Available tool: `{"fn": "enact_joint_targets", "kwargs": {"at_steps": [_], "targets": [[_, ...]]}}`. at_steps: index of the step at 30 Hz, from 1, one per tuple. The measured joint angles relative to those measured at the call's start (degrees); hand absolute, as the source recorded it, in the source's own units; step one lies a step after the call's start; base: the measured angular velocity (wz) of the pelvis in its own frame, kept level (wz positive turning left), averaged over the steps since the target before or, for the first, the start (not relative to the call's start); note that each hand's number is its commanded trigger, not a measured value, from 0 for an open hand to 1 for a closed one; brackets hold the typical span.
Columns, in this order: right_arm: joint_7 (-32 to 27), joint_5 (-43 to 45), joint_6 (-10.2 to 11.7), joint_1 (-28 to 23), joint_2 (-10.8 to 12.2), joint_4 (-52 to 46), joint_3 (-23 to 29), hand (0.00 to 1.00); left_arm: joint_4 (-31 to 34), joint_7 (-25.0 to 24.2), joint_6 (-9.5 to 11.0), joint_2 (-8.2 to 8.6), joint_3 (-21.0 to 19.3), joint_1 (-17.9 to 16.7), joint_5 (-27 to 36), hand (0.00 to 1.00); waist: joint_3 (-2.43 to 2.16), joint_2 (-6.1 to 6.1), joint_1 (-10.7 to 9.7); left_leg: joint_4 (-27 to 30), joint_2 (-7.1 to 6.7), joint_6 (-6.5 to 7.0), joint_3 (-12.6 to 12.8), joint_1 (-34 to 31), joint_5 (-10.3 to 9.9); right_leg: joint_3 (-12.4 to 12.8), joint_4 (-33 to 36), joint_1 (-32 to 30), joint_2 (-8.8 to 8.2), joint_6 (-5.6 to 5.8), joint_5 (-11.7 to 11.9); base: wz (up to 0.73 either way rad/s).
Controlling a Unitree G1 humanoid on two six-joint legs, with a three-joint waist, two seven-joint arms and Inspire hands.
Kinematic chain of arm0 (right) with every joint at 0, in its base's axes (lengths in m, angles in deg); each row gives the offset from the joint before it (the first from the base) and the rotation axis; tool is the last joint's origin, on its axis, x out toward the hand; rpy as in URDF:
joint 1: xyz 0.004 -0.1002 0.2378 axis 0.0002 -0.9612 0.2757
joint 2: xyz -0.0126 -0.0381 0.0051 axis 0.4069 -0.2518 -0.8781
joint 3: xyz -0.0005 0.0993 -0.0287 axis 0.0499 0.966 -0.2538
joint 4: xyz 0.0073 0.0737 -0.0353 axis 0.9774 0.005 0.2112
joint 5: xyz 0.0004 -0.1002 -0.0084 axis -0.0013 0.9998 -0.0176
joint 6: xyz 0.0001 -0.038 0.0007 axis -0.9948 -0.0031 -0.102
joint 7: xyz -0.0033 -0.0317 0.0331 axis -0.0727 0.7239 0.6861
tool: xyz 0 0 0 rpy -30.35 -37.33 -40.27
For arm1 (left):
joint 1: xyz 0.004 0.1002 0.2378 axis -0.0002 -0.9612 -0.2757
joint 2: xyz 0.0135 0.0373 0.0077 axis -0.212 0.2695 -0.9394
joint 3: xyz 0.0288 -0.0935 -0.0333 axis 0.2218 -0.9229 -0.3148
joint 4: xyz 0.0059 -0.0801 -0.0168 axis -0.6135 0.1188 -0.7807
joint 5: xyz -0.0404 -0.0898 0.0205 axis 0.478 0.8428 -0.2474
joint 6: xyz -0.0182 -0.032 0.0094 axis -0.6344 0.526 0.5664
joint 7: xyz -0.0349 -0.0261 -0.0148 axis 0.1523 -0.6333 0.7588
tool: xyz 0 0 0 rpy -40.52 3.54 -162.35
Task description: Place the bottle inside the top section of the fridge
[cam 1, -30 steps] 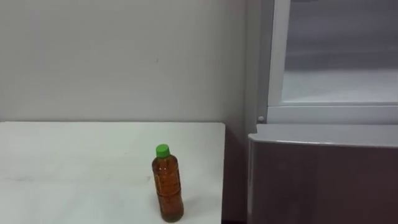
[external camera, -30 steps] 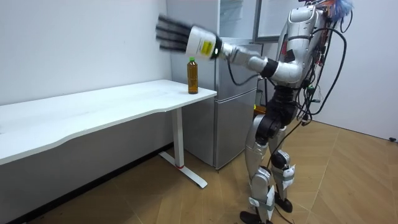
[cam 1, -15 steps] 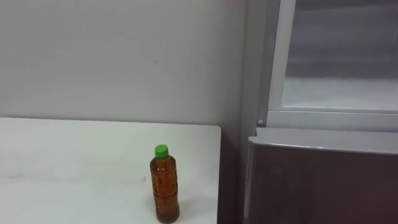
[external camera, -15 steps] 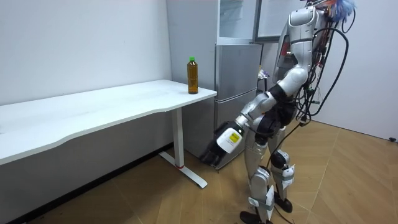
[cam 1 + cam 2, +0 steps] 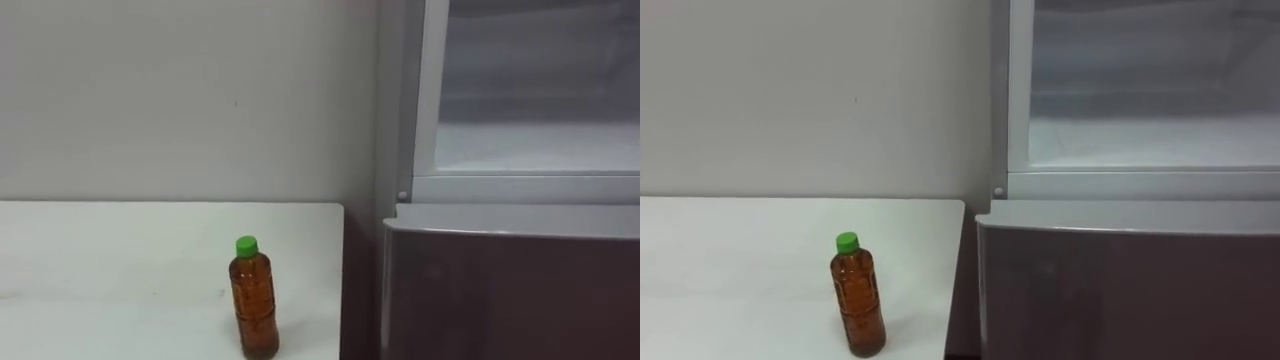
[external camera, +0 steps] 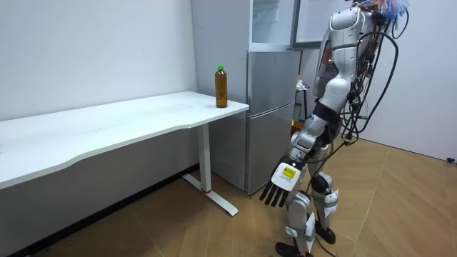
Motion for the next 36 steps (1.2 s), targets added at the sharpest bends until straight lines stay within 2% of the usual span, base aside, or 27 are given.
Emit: {"fn": "enact_joint_targets", "kwargs": {"at_steps": [2,6,17,24,30,36], "targets": [[0.56,0.0,0.0,0.09,0.2,0.02,-0.05,0.0,-0.14,-1.11,0.01,-0.51,0.22,0.16,-1.06,0.0,-0.03,-0.66,-0.46,-0.01,-0.1,0.01,-0.02,-0.19,-0.01,0.03,-0.46,0.01,0.0,0.0,0.0,0.0],[0.66,-0.76,0.02,0.35,0.22,0.54,-0.43,0.0,-0.38,-2.09,-0.07,-1.27,0.95,0.46,-3.39,0.0,-0.08,-1.09,-0.98,-0.35,-0.24,0.03,-0.04,-0.27,-0.01,0.32,-0.71,-0.13,0.0,0.03,-0.02,0.0],[0.7,-1.34,0.13,1.11,0.2,1.87,-1.17,0.0,-0.91,-2.5,-0.06,-1.35,1.3,1.11,-4.79,0.0,-0.23,-1.3,-1.0,-1.1,-0.39,0.01,0.06,-0.06,0.0,0.95,-0.5,-0.6,0.02,0.21,-0.13,0.0],[0.5,-0.97,0.41,1.67,0.16,1.98,-2.49,0.0,-1.99,-3.41,0.06,-1.6,1.57,1.2,-4.84,0.0,-0.12,-1.21,-0.89,-1.38,-0.24,0.02,0.34,0.24,-0.02,1.05,0.26,-0.85,-0.01,0.21,-0.1,-0.02],[-0.53,5.02,1.09,3.28,-0.18,1.9,-5.14,0.0,-2.04,-3.71,0.15,-2.17,3.58,0.9,-4.81,0.0,-0.05,-0.98,-0.69,-1.32,-0.07,0.02,0.82,0.37,-0.02,1.61,0.28,-0.9,0.06,0.05,0.0,-0.05],[-0.59,10.95,2.14,4.21,-0.27,0.6,-6.92,0.0,-2.4,-4.2,1.43,-2.31,4.59,1.1,-5.62,0.0,0.0,-0.85,-0.61,-1.08,-0.04,0.05,0.77,0.1,0.0,1.62,0.35,-1.04,0.06,0.03,0.01,0.01]]}}
